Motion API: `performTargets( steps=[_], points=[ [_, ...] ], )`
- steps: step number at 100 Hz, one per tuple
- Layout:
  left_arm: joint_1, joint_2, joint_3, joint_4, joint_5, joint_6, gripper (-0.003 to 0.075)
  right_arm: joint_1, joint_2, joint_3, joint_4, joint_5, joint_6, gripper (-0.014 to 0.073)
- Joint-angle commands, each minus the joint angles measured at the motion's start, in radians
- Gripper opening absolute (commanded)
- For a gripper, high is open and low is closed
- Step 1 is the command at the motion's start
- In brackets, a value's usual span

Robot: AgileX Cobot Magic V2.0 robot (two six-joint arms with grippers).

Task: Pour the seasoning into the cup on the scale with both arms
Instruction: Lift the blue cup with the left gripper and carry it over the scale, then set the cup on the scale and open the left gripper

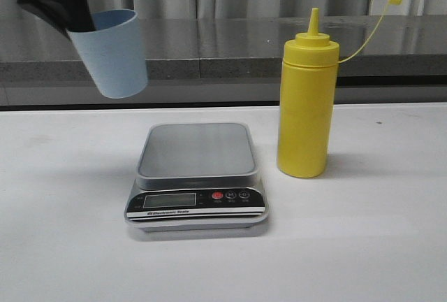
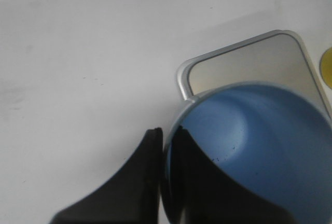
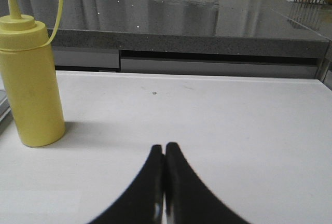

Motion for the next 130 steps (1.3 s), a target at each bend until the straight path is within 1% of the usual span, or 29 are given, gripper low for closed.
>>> performTargets(
  steps=[1,23,53,89,117,124,130],
  points=[
    [-0.038,-0.005,-0.063,-0.019,-0.034,0.001,-0.002,-0.006,-0.019,-0.021,-0.005,-0.082,-0.007,-0.0067],
    [-0.107,0.099,-0.151,-0.019,-0.013,0.001,-0.002,-0.006,-0.019,-0.021,-0.005,-0.082,-0.007,-0.0067],
    [-0.153,0.196,-0.208,-0.019,-0.011,0.001,-0.002,-0.006,-0.019,-0.021,-0.005,-0.082,-0.007,-0.0067],
    [-0.154,0.246,-0.208,-0.019,0.011,0.001,-0.002,-0.006,-0.019,-0.021,-0.005,-0.082,-0.007,-0.0067],
    [-0.154,0.249,-0.208,-0.019,0.02,0.001,-0.0019,-0.006,-0.019,-0.021,-0.005,-0.082,-0.007,-0.0067],
    [-0.154,0.249,-0.208,-0.019,0.022,0.001,-0.0009,-0.006,-0.019,-0.021,-0.005,-0.082,-0.007,-0.0067],
    [-0.154,0.249,-0.208,-0.021,0.024,0.001,0.0033,-0.006,-0.019,-0.021,-0.005,-0.082,-0.007,-0.0067]
  ],
)
